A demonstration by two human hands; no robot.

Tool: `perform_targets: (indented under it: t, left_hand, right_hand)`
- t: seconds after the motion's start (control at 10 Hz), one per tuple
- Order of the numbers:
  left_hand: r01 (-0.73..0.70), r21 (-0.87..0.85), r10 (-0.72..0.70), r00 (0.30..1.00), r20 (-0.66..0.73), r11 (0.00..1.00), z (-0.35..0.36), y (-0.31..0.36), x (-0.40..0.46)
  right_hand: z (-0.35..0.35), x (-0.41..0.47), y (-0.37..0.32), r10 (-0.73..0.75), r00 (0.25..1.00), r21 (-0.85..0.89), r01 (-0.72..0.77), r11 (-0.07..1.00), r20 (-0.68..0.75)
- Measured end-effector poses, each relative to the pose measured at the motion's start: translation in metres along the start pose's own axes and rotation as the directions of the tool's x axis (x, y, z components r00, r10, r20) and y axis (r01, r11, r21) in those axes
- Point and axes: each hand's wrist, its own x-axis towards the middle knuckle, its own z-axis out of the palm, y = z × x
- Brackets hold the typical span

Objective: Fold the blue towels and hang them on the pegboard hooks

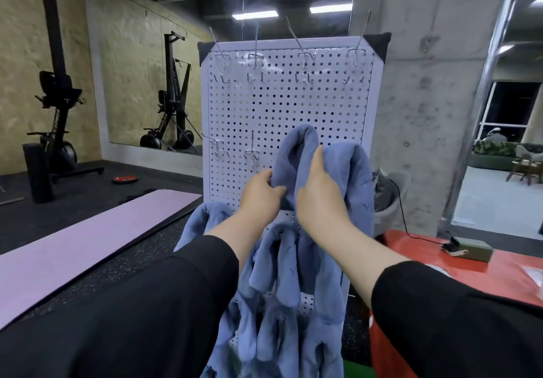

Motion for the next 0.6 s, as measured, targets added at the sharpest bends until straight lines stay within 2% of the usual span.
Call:
perform_targets:
  t: [0.1, 0.4, 0.5, 0.6]
  left_hand:
    - [0.006, 0.017, -0.006, 0.999, -0.031, 1.000, -0.002, -0.002, -0.002]
    - [-0.057, 0.063, 0.048, 0.989, 0.138, 0.996, -0.014, -0.015, -0.018]
    - [-0.059, 0.017, 0.055, 0.980, 0.192, 0.998, -0.021, -0.020, -0.029]
    - [-0.084, 0.077, 0.072, 0.986, 0.151, 0.993, -0.028, -0.019, -0.036]
  right_hand:
    - [0.005, -0.006, 0.000, 0.031, 0.999, 0.002, -0.031, 1.000, -0.021]
    - [0.021, -0.012, 0.011, 0.167, 0.981, -0.040, -0.164, 0.986, 0.100]
    - [0.023, -0.028, 0.007, 0.074, 0.997, -0.053, -0.072, 0.996, 0.028]
    - [0.025, -0.044, 0.006, -0.071, 0.997, -0.218, 0.078, 0.973, 0.039]
